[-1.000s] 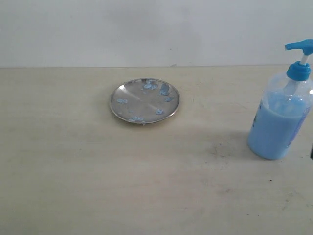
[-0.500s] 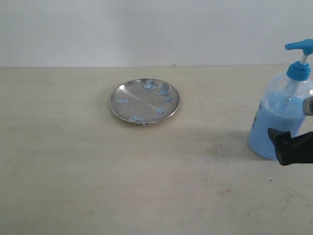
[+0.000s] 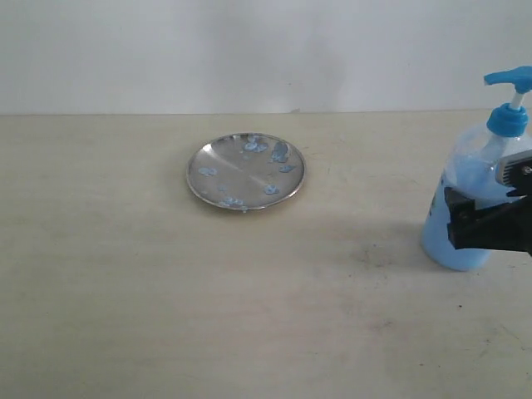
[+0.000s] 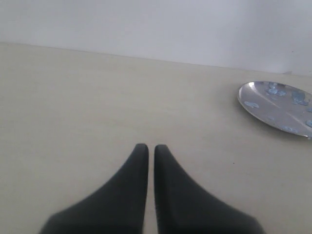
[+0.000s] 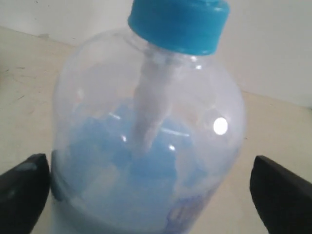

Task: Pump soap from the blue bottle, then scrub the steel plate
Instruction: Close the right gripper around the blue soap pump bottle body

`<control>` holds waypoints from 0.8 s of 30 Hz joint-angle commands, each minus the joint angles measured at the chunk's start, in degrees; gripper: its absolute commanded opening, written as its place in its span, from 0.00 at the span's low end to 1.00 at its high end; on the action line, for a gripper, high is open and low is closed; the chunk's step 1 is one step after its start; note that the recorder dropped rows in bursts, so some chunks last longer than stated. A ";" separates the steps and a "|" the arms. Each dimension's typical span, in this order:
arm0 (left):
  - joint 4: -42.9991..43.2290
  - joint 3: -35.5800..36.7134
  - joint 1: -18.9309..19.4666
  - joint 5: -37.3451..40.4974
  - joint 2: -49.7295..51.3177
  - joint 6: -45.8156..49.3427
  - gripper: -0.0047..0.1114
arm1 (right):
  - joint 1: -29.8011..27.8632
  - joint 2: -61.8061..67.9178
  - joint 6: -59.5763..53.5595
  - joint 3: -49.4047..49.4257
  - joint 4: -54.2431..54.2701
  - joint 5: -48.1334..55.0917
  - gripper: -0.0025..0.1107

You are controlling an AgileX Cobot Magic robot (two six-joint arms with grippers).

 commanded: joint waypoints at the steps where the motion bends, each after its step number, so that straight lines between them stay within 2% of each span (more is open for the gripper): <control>1: -0.41 0.21 -0.26 -0.88 -0.09 -0.03 0.08 | -0.13 7.43 0.88 -5.19 -1.72 -2.61 0.94; 12: -0.41 0.21 -0.26 -0.88 -0.09 -0.03 0.08 | -0.13 16.65 1.52 -11.75 -1.38 -2.36 0.93; 14: -0.41 0.21 -0.26 -0.88 -0.09 -0.03 0.08 | -0.13 16.65 1.96 -12.70 -1.14 -2.36 0.87; 16: -0.41 0.21 -0.26 -0.88 -0.09 -0.03 0.08 | -0.13 16.65 2.21 -13.94 -1.05 -1.80 0.70; 18: -0.41 0.21 -0.26 -0.88 -0.09 -0.03 0.08 | -0.13 16.65 2.25 -14.76 -1.17 -0.88 0.46; 20: -0.41 0.21 -0.26 -0.88 -0.09 -0.03 0.08 | -0.13 16.65 1.91 -15.00 -1.84 -0.88 0.15; 21: -0.41 0.21 -0.26 -0.88 -0.09 -0.03 0.08 | -0.13 16.65 2.10 -15.00 -1.95 -0.88 0.02; 24: -0.41 0.21 -0.26 -0.88 -0.09 -0.03 0.08 | -0.13 16.65 2.40 -15.00 -1.95 -0.88 0.02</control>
